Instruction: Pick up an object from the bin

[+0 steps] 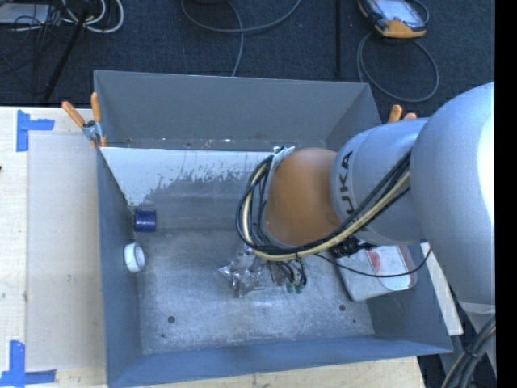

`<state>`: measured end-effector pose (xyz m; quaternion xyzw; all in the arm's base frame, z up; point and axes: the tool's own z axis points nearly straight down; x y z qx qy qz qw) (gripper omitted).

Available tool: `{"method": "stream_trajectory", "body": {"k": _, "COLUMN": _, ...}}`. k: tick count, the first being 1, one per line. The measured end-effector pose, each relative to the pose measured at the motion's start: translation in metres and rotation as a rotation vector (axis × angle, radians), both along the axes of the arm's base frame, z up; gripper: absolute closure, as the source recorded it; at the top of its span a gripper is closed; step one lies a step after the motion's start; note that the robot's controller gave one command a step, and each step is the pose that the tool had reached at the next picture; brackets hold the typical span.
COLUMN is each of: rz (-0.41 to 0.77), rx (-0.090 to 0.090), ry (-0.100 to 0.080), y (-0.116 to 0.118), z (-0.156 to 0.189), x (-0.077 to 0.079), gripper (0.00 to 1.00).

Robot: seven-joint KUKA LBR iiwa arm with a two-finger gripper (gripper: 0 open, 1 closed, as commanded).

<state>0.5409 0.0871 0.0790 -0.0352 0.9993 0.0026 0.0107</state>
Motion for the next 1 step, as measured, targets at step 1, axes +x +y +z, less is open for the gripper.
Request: {"method": "stream_trajectory", "body": {"k": 1, "rz": 0.020, "rx": -0.004, "ry": 0.012, "y": 0.0111, "z": 0.1515, "x": 0.0143, "gripper": 1.00}}
